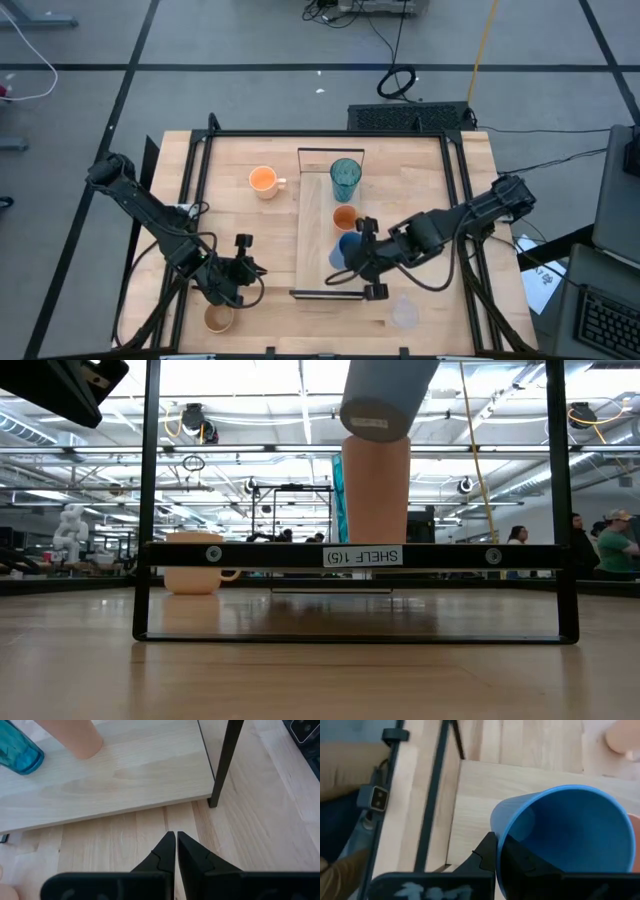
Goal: Stack small to large cups/mugs on shelf
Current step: Put the blue cup on the shelf
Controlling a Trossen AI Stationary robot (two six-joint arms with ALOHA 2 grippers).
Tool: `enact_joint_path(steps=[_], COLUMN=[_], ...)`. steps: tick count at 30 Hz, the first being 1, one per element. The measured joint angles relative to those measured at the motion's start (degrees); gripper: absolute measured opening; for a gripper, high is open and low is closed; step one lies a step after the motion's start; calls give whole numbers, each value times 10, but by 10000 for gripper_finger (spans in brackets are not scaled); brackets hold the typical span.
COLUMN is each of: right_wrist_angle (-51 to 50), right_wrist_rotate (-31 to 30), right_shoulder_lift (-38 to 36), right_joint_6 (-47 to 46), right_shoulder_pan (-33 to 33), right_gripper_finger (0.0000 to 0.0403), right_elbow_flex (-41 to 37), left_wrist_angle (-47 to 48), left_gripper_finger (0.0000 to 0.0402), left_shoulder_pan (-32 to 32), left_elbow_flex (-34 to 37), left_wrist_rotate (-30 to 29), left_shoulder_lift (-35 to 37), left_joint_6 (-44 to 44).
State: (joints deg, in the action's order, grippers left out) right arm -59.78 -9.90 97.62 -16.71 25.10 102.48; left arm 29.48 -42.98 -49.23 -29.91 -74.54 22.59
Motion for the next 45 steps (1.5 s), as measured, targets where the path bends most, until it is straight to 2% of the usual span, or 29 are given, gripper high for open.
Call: enact_joint_path(steps=[22, 33, 45], right_wrist_angle=[-7, -26, -20], right_wrist_rotate=[26, 27, 30], right_shoulder_lift=[45, 46, 46], right_joint_6=[137, 307, 404], right_shoulder_pan=[-4, -8, -8], right_gripper_finger=[0, 0, 0], right_elbow_flex=[-4, -5, -51], left_wrist_angle=[0, -2, -2], left_gripper_finger=[21, 21, 21], left_shoulder_pan=[0, 0, 4], left_elbow_flex=[0, 0, 0], left_wrist_rotate=[0, 0, -1], left_shoulder_lift=[0, 0, 0], left_joint_6=[2, 7, -28])
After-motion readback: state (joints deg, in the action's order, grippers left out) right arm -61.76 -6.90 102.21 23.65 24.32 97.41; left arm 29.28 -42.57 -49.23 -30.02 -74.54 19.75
